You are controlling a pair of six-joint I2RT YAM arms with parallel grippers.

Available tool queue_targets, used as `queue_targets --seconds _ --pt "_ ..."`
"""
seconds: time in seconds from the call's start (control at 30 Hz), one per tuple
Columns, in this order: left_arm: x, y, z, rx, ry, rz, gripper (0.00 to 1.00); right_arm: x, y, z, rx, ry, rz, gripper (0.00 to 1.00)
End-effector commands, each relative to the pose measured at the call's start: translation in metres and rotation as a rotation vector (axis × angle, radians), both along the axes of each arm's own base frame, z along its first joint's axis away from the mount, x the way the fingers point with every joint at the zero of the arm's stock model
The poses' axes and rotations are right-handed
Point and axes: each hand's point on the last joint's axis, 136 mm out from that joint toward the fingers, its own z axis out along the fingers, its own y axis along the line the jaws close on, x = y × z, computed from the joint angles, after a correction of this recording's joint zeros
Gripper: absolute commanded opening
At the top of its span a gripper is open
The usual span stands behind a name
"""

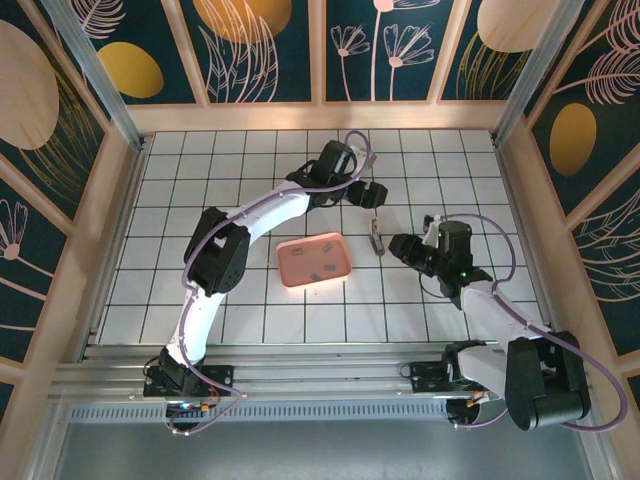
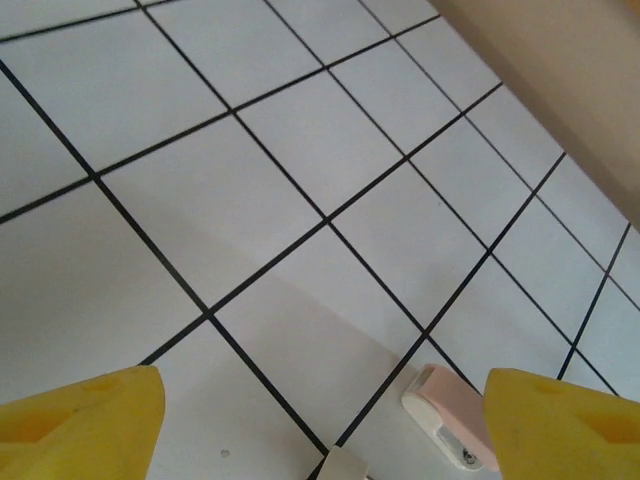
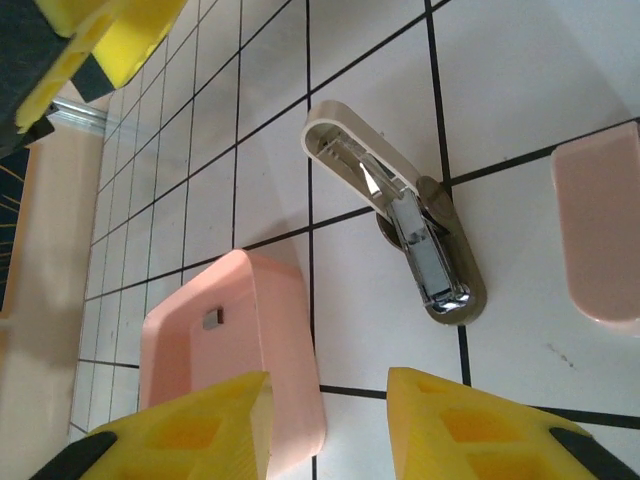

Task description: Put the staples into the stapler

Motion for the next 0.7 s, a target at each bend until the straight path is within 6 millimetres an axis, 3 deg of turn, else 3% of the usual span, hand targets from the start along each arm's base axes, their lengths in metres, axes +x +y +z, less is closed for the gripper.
queue_targets --seconds 0.0,0.67 --pt "0.004 0.005 -0.016 0.048 0.02 -0.009 0.82 -0.001 0.003 0.005 0.017 -0.033 0.009 0.36" --pt "-0.021 -0.012 -0.052 -0.013 0.185 -0.127 0.77 -0.001 0.002 -0.011 -0.01 0.002 0.014 0.34"
